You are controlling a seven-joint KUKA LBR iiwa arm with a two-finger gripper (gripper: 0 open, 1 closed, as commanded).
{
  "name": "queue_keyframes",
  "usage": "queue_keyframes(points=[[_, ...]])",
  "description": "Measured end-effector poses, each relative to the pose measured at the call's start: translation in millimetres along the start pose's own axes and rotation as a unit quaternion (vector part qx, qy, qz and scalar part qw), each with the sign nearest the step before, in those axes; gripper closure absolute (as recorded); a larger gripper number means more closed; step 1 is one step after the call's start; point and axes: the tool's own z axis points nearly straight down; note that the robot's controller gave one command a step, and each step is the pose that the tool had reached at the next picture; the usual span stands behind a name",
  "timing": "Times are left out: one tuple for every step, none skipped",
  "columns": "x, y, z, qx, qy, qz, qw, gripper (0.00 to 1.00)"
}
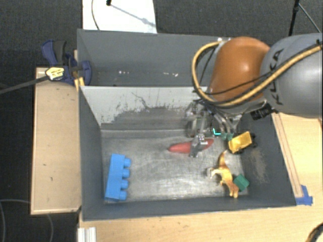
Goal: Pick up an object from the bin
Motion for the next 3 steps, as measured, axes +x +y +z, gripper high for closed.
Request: queue_keyframes(points=[[-1.6,0,-5,0.0,-0.0041,0.001,1.0,0.0],[-3.4,6,49,-0.001,-0.0074,0.03,0.9995,0.0],[-18.0,-16,109,-0.001,-0.0099,0.023,0.9997,1.0]])
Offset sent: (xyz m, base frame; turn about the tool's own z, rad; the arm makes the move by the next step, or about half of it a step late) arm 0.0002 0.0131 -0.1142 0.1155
